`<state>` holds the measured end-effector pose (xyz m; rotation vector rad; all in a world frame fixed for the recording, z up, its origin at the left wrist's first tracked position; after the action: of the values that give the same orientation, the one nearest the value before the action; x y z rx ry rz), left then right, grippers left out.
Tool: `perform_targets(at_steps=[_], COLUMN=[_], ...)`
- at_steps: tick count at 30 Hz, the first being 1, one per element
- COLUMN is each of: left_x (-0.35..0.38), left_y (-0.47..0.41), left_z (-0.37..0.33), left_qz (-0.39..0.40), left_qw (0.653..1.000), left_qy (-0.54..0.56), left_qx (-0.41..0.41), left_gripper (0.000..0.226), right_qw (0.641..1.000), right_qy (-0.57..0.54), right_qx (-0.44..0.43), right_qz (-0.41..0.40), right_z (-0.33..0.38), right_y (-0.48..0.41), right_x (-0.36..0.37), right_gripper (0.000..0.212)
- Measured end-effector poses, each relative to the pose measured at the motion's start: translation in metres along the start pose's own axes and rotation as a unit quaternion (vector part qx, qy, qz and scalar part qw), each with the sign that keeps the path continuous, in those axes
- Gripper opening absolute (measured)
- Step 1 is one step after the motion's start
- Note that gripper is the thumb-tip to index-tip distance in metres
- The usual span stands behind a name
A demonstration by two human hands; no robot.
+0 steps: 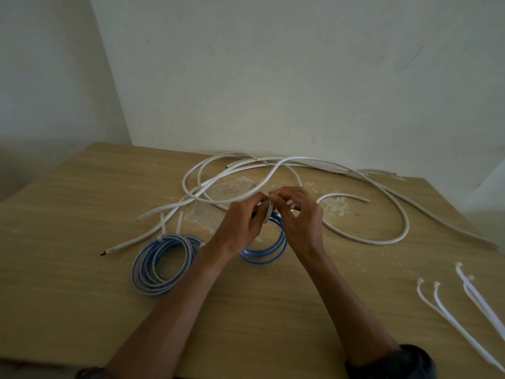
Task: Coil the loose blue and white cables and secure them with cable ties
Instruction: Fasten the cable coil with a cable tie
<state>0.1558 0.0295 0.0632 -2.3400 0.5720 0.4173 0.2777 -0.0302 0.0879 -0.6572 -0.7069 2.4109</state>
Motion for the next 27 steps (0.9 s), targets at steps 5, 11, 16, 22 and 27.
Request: perform_targets(at_steps=[5,11,16,22,27], left_x=[0.008,0.012,0.016,0.015,0.023], left_y=[0.000,0.001,0.006,0.005,0.008], left_z=[0.000,0.001,-0.002,0.003,0.006], left_qz=[0.029,0.043,0.053,0.059,0.086], left_qw=[0.998,0.997,0.993,0.974,0.973], left_qy=[0.041,0.032,0.066,0.180,0.167], left_qx=[-0.026,-0.049,-0.087,-0.124,-0.137], left_gripper=[0.028,0.034,0.026,0.028,0.030], right_qw=[0.999,0.999,0.994,0.994,0.997], right_qy=[0.003,0.035,0.101,0.087,0.056], right_qx=[-0.016,-0.026,-0.035,-0.048,0.006], right_qz=[-0.035,-0.003,0.038,0.049,0.056], right_z=[0.009,0.005,-0.010,-0.003,-0.007], right_y=[0.000,-0.005,-0.010,-0.009,-0.011], right_x=[-0.011,-0.010,-0.002,-0.003,-0.007], right_gripper=[0.012,0.012,0.012,0.007,0.029])
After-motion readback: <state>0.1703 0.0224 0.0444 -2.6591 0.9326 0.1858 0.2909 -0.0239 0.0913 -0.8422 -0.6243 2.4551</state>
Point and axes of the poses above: each hand's wrist, its own y-axis away from the middle knuckle, its own x-axis out of the palm, z = x × y, the point moved 10 cm from there along -y, towards the middle knuckle, and after that the axes turned 2 degrees about x, right-handed, at the moved point
